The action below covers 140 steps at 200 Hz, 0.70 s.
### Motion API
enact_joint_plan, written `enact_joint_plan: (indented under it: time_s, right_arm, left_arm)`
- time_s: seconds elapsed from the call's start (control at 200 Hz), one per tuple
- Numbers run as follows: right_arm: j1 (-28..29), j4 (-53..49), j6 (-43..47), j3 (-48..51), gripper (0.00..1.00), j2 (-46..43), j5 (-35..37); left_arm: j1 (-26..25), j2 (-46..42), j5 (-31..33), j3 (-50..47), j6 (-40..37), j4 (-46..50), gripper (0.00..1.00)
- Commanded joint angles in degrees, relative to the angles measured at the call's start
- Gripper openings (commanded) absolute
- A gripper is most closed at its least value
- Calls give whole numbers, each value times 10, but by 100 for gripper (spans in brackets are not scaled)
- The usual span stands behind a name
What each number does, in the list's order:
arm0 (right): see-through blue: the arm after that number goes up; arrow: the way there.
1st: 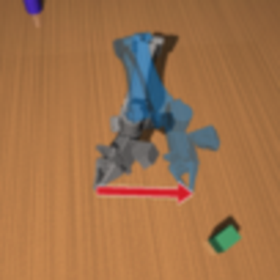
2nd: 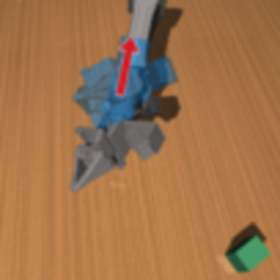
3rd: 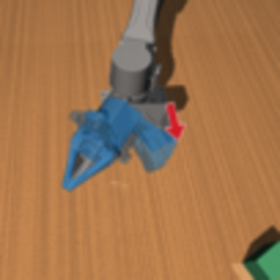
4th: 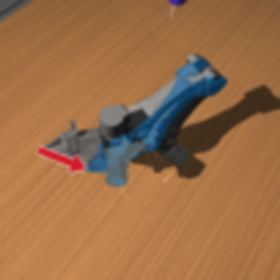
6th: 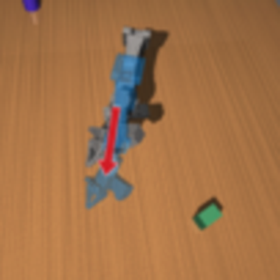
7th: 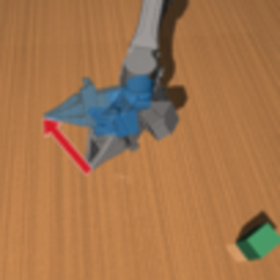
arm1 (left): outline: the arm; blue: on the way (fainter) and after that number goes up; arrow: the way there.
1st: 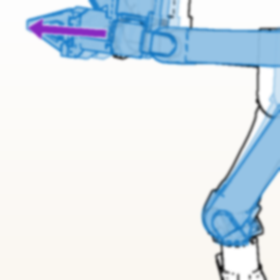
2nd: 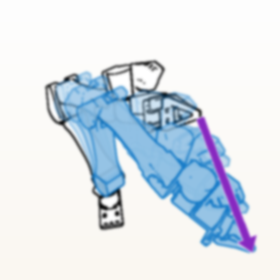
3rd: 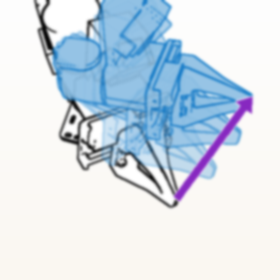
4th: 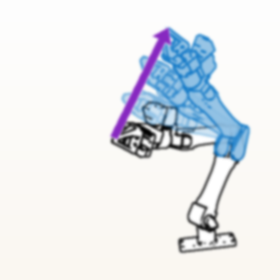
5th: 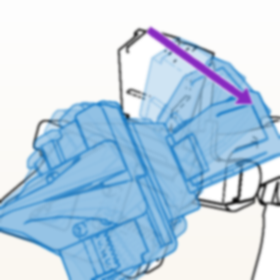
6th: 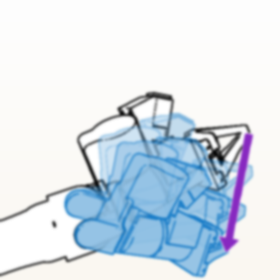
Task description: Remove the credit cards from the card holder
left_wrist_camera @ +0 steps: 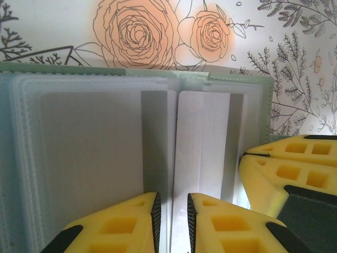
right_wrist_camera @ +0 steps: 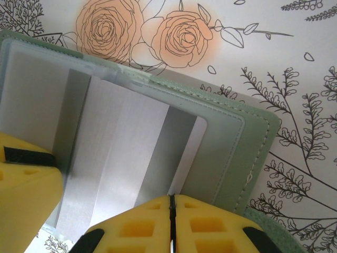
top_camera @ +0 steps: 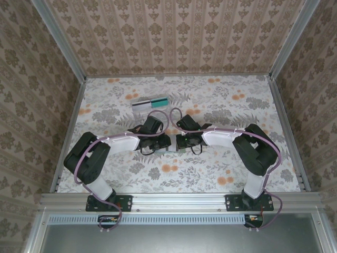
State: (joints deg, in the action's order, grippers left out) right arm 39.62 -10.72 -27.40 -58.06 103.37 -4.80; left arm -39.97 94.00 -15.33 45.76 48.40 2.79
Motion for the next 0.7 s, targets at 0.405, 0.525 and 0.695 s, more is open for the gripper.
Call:
enact_joint_plan:
  time_s: [0.405,0.525,0.695]
  right_arm:
    - [13,3,-13,-12,12,29,-20]
    - [14,3,-13,-13,12,31,-19]
    - [14,3,-13,-12,12,29,-17]
  left_arm:
    - [5,-1,-9,-1,-10,10,21]
    - [4,0,-11,-1,-10,9,21]
    - [4,2,10,8,-14,47,21]
